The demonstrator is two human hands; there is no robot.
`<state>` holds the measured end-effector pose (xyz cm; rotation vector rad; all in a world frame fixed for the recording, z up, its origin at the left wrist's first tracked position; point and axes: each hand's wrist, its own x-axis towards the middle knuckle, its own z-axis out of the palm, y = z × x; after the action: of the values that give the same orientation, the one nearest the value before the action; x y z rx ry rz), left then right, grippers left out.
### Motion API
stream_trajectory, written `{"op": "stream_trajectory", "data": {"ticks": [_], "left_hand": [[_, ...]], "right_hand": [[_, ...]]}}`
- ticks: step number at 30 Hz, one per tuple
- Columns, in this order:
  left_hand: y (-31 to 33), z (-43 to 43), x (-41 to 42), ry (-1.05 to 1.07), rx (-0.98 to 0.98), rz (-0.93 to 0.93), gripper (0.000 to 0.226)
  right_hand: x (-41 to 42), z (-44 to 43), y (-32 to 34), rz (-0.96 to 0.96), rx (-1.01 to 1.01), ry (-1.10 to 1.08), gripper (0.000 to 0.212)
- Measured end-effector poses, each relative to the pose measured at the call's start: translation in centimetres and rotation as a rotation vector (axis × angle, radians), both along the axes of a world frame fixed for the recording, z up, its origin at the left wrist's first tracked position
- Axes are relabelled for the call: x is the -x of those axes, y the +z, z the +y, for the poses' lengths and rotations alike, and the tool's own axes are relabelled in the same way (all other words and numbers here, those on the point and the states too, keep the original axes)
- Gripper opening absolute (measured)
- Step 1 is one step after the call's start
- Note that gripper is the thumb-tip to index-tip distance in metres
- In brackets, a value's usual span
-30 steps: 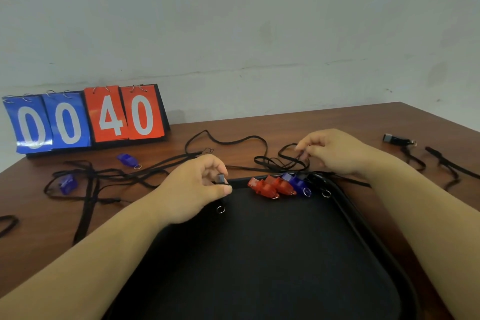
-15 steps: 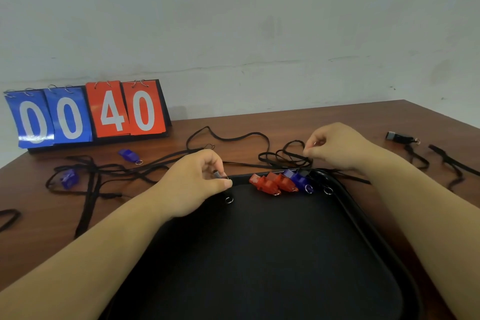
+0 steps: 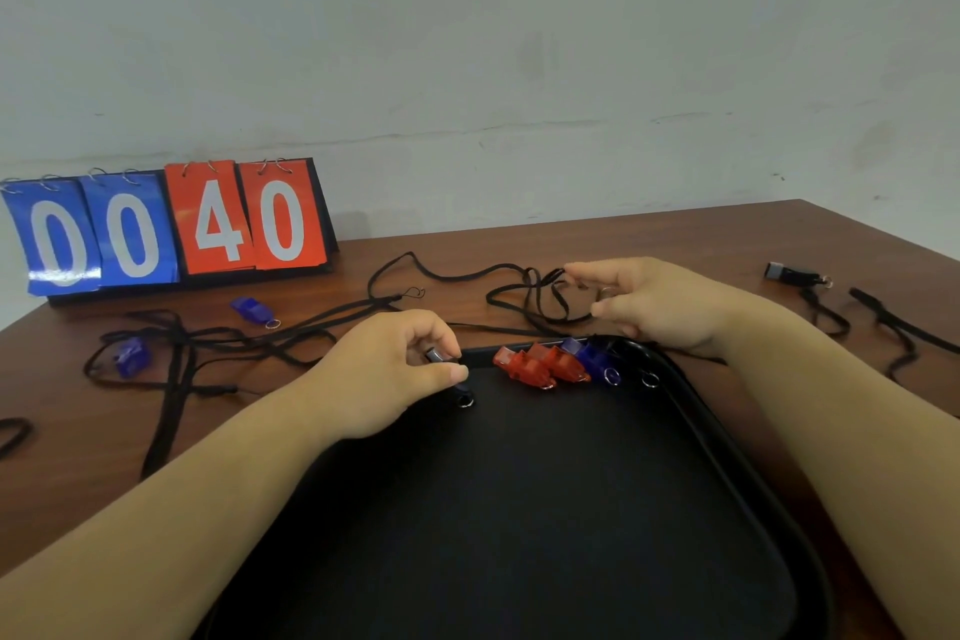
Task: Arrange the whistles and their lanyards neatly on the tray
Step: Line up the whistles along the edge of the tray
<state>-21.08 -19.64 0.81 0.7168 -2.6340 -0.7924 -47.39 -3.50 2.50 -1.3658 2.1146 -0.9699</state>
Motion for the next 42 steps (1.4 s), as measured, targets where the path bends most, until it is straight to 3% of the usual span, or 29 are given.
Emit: {"op": "stream_trajectory", "data": {"ticks": [4, 8, 11, 14, 16, 21, 25, 34, 38, 42], "left_hand": [[0.1, 0.1, 0.0, -0.004, 0.007, -0.014, 0.011], [0.3, 0.4, 0.1, -0.018, 0.030, -0.039, 0.010], [0.3, 0.5, 0.1, -0.031, 0.038, -0.058, 0.011], [0.3, 0.6, 0.1, -0.050, 0.033, -0.052, 0.012], [0.3, 0.7, 0.0, -0.062, 0.016, -0.049, 0.012], [0.5, 0.8, -0.1, -0.103, -0.001, -0.085, 0.015], [0.8, 0.6, -0.6, -0.181, -0.086, -0.108, 0.014], [1.5, 1.6, -1.0, -0.270, -0.152, -0.132, 0.016], [1.6, 2.1, -0.9, -0.240, -0.194, -0.030, 0.025], [1.6, 2.6, -0.9, -0.181, -0.237, 0.122, 0.034]], "right_hand": [[-0.2, 0.6, 0.4, 0.034, -0.019, 0.014, 0.084], [-0.7, 0.7, 0.8, 0.217, -0.084, -0.029, 0.092], [-1.5, 0.7, 1.3, 0.249, -0.034, -0.041, 0.068], [-3.3, 0.6, 2.1, 0.089, 0.051, -0.001, 0.036], [-4.6, 0.3, 2.2, -0.035, 0.057, 0.046, 0.027], [-6.5, 0.2, 2.1, -0.186, 0.052, 0.182, 0.044], [-7.8, 0.6, 2.0, -0.287, 0.049, 0.273, 0.025], [-9.3, 0.2, 1.8, -0.198, 0.143, 0.133, 0.020], [-9.5, 0.1, 1.9, -0.204, 0.190, 0.079, 0.022], [-10.0, -0.1, 1.5, -0.356, 0.219, 0.067, 0.020]]}}
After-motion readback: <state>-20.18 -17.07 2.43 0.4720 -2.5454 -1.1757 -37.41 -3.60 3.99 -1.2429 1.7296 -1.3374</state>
